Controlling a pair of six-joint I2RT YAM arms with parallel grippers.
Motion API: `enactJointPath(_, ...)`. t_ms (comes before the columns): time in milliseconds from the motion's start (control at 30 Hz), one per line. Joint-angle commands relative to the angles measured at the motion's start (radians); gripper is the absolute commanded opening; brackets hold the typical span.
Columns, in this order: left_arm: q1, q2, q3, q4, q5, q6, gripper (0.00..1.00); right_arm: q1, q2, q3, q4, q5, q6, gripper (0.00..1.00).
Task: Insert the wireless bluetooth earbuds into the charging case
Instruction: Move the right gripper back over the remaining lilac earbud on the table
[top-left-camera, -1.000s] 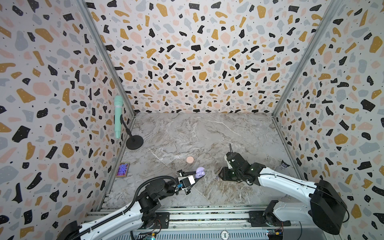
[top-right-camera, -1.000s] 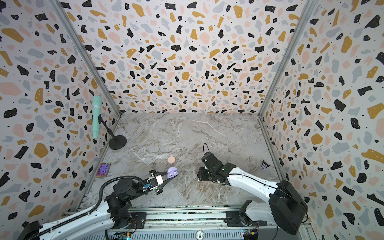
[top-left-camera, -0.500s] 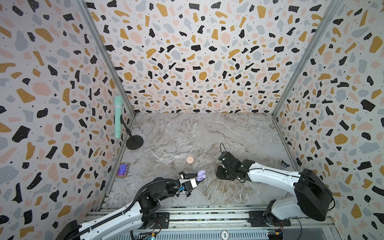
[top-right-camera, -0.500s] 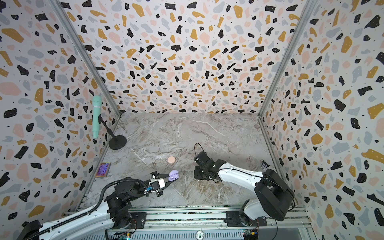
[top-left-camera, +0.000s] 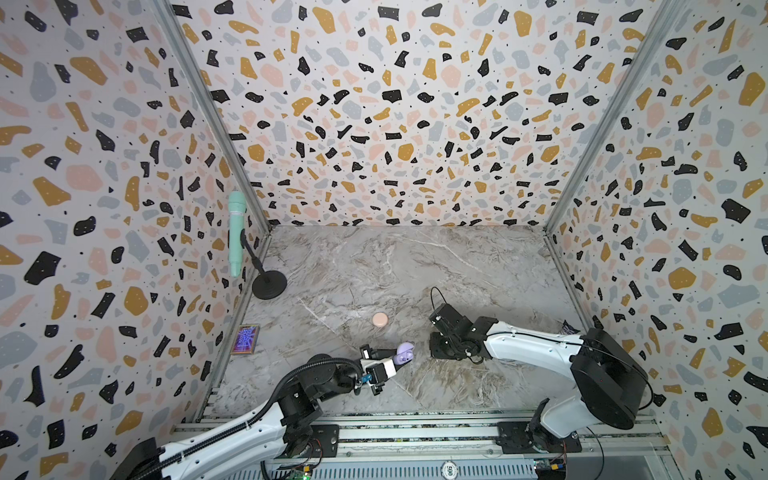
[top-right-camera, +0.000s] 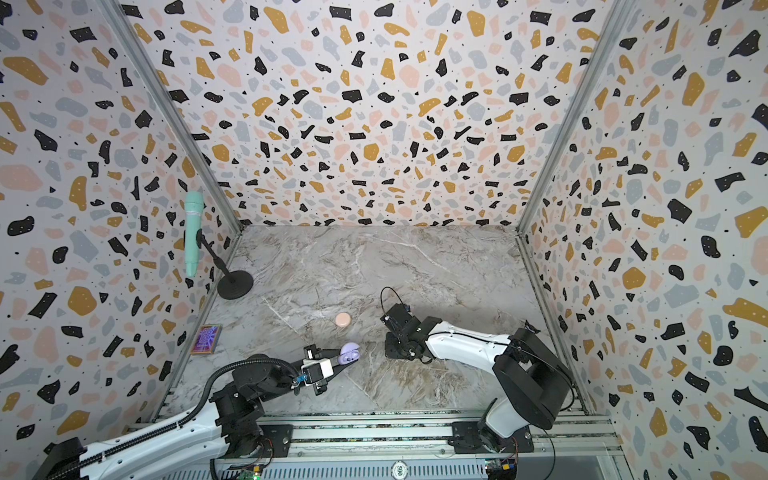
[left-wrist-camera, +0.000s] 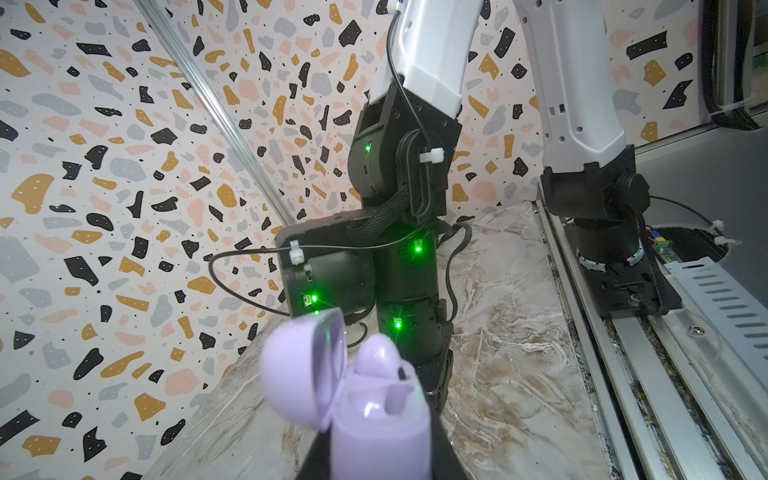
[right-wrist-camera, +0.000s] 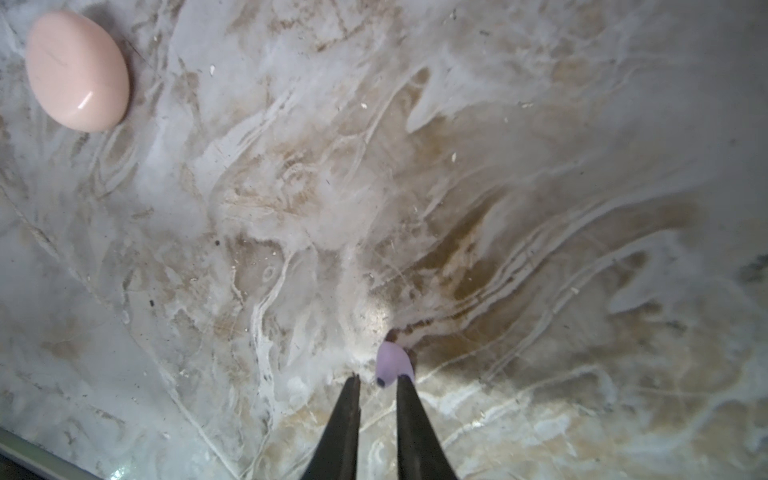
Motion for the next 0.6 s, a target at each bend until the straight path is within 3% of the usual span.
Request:
enactJointPath(0, -0.005, -0.001, 0.017, 0.032, 0.015, 0.009, 0.0, 0.008, 0.005, 0.036, -0.034, 0.025, 0.001, 0.18)
enactJointPath(567, -0.012, 0.002, 0.017, 0.022, 0.014, 0.016, 0.0, 0.031, 0.07, 0.079, -0.082, 0.079, 0.002, 0.16)
